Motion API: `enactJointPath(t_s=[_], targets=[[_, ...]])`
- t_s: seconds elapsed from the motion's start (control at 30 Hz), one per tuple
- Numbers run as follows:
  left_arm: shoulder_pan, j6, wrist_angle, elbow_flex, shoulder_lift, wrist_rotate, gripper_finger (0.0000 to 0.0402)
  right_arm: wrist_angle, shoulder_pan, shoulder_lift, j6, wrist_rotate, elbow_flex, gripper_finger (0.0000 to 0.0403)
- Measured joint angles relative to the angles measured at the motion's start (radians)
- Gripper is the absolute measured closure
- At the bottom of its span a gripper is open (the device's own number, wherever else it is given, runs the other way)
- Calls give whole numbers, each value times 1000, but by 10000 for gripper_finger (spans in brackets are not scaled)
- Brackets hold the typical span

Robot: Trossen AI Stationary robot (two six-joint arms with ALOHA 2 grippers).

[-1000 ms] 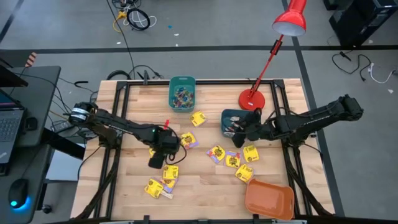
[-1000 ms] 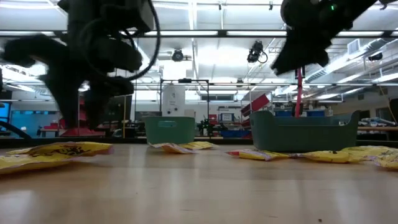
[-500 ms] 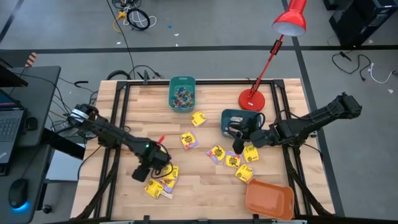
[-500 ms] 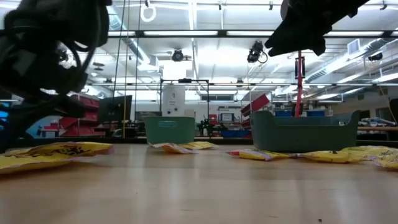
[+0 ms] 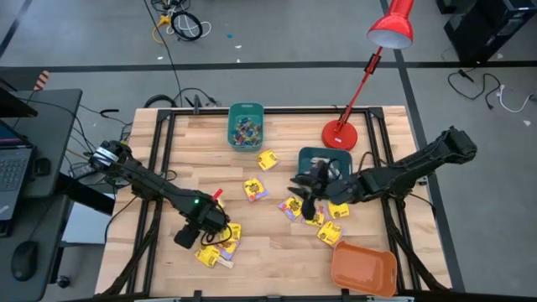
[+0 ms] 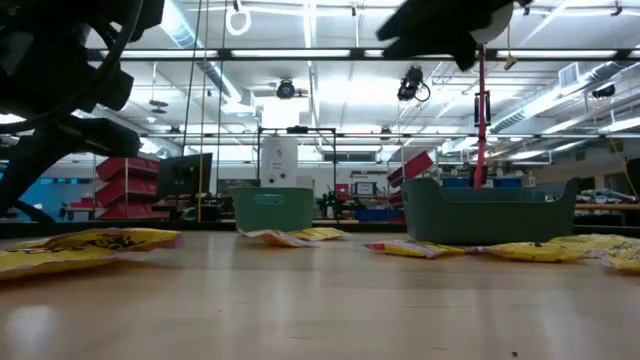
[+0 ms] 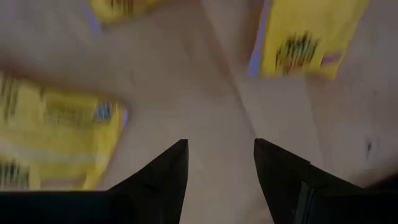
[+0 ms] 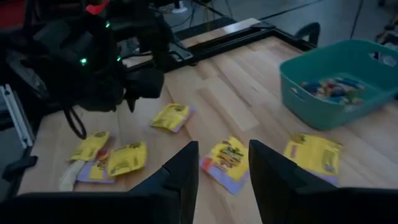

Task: Sort candy
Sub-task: Put the white chocolate bar into the blue bin

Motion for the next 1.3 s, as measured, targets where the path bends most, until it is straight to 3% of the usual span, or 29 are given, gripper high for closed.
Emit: enactJointPath(t_s=[0.27,0.5,0.93,1.3], targets=[[-73,-115,11,9,-60,-12,216,-4,27,261,-87,-97,246,277],[-222,-289,299,-30,-156,-25,241,-23,82,493,-107,-202,467,277],[-547,-782,338,-34,-170,-395,259,-28,155,856,-155,-205,814,264],[-674,-974,374,-34,-170,-705,259,141,178,1014,-169,-208,884,216]])
